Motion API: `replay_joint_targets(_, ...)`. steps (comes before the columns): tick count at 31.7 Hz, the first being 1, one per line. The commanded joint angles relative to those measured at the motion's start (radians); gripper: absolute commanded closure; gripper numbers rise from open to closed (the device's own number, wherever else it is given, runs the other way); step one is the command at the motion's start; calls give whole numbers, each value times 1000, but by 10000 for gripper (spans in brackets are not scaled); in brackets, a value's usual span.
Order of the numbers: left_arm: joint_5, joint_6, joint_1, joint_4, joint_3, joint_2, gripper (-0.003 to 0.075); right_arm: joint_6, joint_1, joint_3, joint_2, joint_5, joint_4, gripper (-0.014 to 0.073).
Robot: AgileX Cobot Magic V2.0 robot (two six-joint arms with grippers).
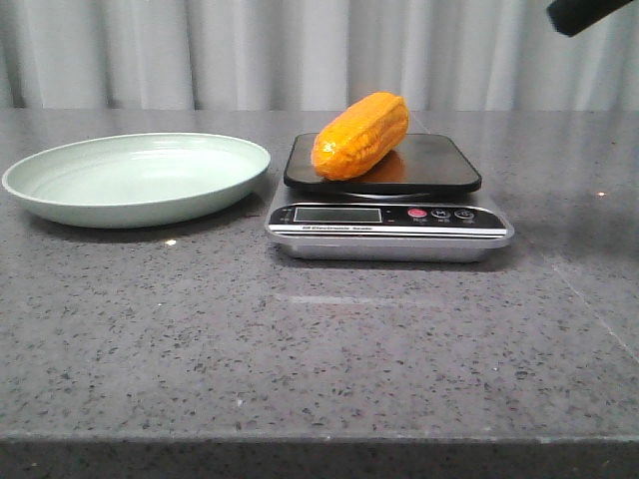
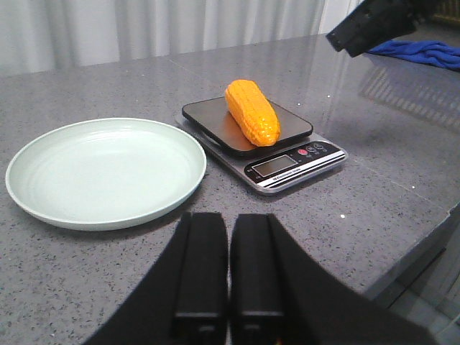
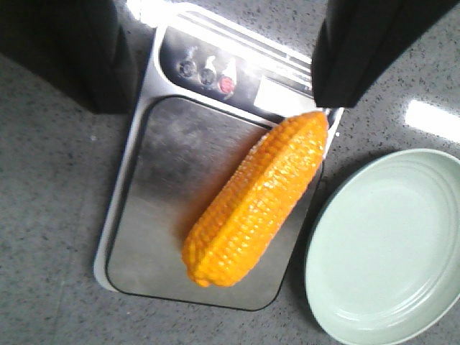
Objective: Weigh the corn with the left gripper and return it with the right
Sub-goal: 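Lower the right gripper onto the corn on the scale and grasp it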
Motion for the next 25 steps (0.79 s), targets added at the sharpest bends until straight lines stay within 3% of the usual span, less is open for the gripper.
replay_joint_targets(1, -79, -1, 0, -5, -25, 11, 586, 75, 39, -148, 74, 25, -14, -8)
replay_joint_targets(8, -79, -1, 0, -5, -25, 11, 586, 417, 131, -328, 228, 148, -274, -8)
replay_joint_targets(12, -79, -1, 0, -5, -25, 11, 586, 571, 164, -379, 295, 193, -333, -8)
replay_joint_targets(25, -79, -1, 0, -10, -25, 11, 586, 621, 184, -438, 441, 202, -304, -8)
